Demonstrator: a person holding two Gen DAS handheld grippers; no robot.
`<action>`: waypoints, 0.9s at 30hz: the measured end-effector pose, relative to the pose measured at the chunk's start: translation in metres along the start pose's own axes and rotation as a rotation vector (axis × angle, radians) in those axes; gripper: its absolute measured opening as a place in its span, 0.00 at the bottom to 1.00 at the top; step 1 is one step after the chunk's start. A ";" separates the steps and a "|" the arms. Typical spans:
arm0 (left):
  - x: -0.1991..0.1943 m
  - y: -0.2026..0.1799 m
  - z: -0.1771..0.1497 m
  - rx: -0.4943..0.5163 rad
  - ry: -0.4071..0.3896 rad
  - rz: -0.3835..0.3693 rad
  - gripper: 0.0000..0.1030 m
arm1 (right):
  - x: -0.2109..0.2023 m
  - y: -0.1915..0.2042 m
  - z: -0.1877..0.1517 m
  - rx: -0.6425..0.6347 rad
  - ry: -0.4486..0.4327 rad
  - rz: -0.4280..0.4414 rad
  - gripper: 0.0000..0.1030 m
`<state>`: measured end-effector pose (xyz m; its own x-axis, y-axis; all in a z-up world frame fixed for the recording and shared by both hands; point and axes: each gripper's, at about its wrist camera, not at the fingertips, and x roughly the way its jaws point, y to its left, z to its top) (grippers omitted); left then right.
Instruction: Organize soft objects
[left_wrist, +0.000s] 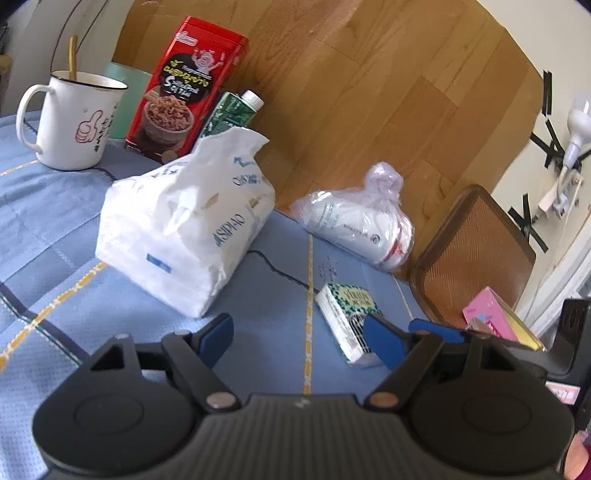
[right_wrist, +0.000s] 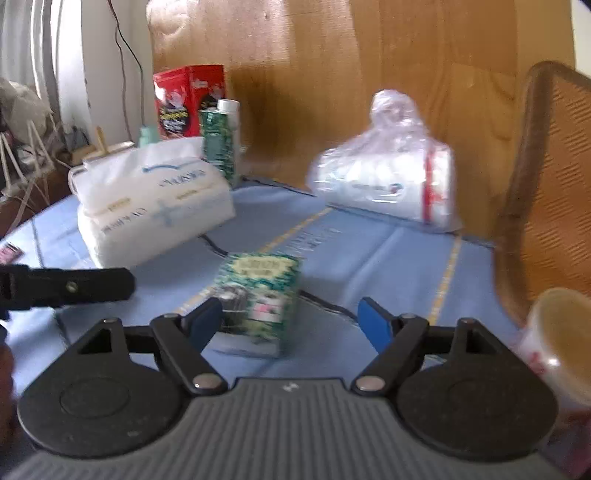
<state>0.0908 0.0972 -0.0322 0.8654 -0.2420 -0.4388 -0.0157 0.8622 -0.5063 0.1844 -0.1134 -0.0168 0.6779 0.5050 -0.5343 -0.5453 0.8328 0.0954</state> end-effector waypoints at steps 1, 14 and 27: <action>-0.001 0.001 0.000 -0.009 -0.005 0.000 0.78 | 0.001 0.002 0.000 0.010 -0.002 0.010 0.80; -0.002 0.003 0.001 -0.022 -0.011 -0.004 0.78 | 0.025 0.027 0.001 -0.015 0.054 -0.004 0.73; 0.002 -0.003 -0.003 0.017 0.015 -0.010 0.78 | -0.017 0.034 -0.027 -0.056 0.040 -0.027 0.57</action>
<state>0.0911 0.0931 -0.0337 0.8579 -0.2574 -0.4447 0.0017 0.8669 -0.4986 0.1413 -0.1000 -0.0268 0.6732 0.4724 -0.5689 -0.5545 0.8315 0.0343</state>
